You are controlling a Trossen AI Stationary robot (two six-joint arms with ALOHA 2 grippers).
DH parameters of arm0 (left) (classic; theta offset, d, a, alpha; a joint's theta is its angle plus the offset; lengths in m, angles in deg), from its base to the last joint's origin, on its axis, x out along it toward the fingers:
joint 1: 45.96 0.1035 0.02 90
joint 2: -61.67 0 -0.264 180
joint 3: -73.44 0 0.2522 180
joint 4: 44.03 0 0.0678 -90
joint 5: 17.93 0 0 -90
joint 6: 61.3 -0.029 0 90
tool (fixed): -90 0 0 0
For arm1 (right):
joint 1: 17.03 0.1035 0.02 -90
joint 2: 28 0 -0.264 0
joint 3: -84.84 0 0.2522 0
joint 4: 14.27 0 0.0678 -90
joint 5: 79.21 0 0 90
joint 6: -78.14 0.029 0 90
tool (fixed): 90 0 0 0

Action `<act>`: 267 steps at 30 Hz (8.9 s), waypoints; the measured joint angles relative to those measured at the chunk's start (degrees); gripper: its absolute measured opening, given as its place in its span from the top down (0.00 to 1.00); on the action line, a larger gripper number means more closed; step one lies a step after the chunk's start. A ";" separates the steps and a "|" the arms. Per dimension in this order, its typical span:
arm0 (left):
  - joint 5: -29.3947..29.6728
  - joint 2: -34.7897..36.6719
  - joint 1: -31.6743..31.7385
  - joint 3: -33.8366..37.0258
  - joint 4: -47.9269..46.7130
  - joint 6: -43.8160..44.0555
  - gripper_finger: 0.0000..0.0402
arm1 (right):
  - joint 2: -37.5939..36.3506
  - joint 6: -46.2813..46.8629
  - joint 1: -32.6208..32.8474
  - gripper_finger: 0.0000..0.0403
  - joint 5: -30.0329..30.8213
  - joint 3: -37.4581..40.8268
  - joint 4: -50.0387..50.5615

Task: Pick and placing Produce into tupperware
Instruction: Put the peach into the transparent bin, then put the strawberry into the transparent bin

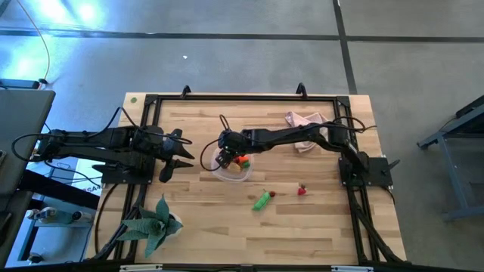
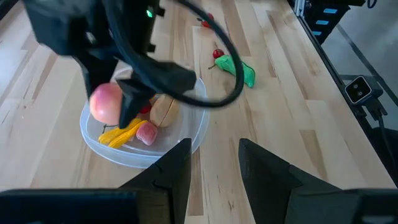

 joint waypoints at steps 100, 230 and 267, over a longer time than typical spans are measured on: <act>0.00 0.01 0.00 0.00 0.01 0.00 0.70 | -38.81 102.74 29.09 0.26 -1.09 43.34 23.53; -0.01 0.00 0.02 0.00 0.01 0.00 0.70 | -39.14 100.50 21.39 0.67 -15.06 57.05 7.17; -0.01 0.00 0.02 0.00 0.01 0.00 0.70 | -18.93 27.19 0.35 0.69 1.92 11.46 10.06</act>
